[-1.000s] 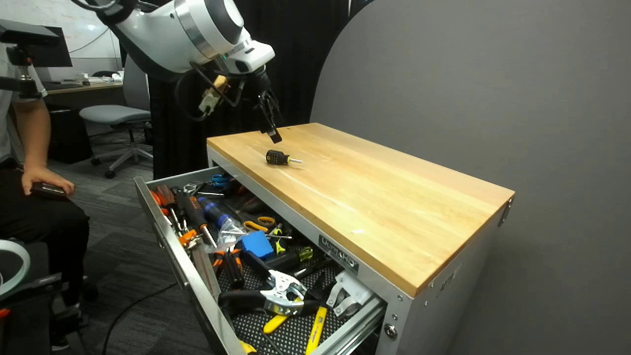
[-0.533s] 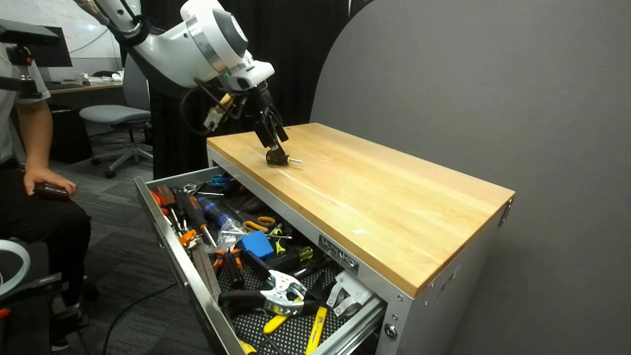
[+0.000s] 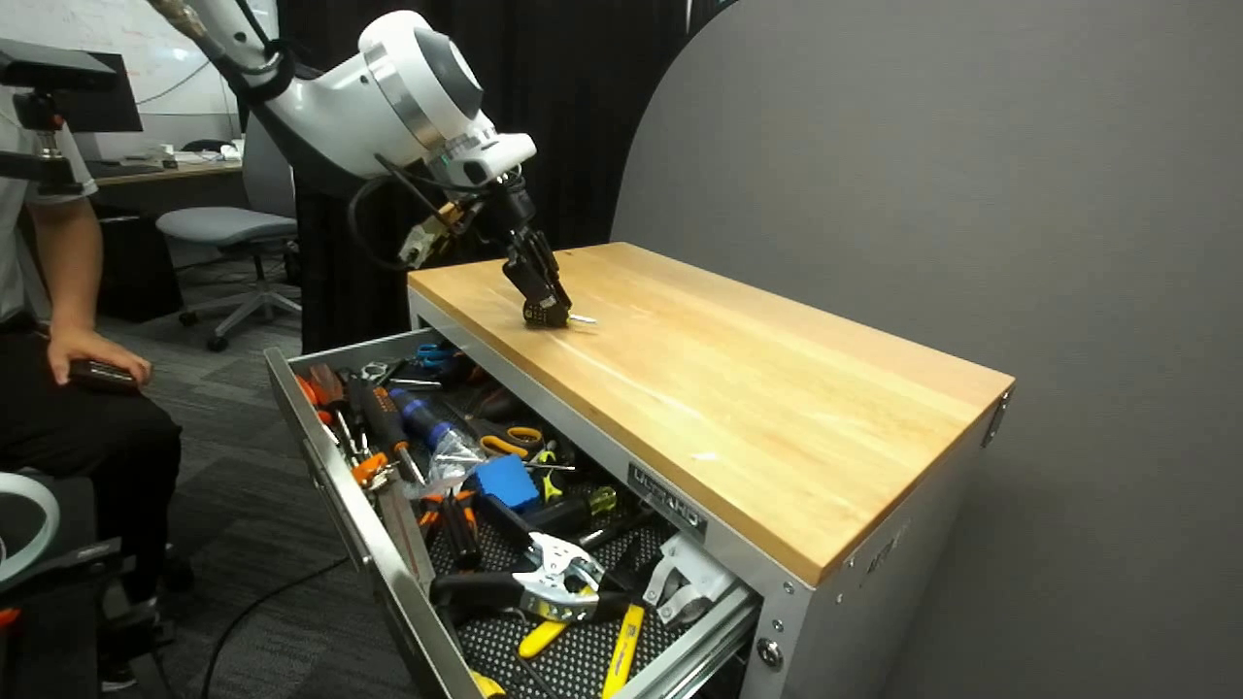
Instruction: Put the screwdriver in the drawer and close it
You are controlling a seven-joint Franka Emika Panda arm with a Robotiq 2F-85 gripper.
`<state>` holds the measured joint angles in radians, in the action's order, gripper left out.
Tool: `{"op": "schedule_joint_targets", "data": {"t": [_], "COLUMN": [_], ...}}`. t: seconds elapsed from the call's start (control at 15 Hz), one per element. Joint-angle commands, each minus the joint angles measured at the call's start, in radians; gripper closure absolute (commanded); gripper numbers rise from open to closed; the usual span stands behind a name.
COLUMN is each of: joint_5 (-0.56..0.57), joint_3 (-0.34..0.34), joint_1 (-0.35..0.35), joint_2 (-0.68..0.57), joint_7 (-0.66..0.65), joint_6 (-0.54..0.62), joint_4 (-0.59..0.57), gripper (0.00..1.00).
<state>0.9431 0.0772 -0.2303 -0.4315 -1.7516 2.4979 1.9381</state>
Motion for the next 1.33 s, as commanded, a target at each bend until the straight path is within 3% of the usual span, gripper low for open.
{"op": "schedule_joint_targets", "data": {"t": [0.0,0.4,0.67,1.13,1.2,1.27], "joint_5": [-0.014,-0.014,-0.015,-0.001,-0.005,-0.002], "joint_3": [-0.017,-0.02,-0.02,-0.02,-0.017,-0.016], "joint_1": [-0.015,0.027,0.062,0.114,0.116,0.117], "joint_2": [0.022,0.13,0.24,0.348,0.351,0.354], "joint_7": [0.047,0.181,0.26,0.266,0.279,0.286], "joint_6": [-0.058,-0.106,-0.144,-0.087,-0.078,-0.07], "joint_4": [0.009,0.134,0.281,0.478,0.49,0.498], "gripper": [0.85,0.82,0.82,0.83,0.42,0.42]}}
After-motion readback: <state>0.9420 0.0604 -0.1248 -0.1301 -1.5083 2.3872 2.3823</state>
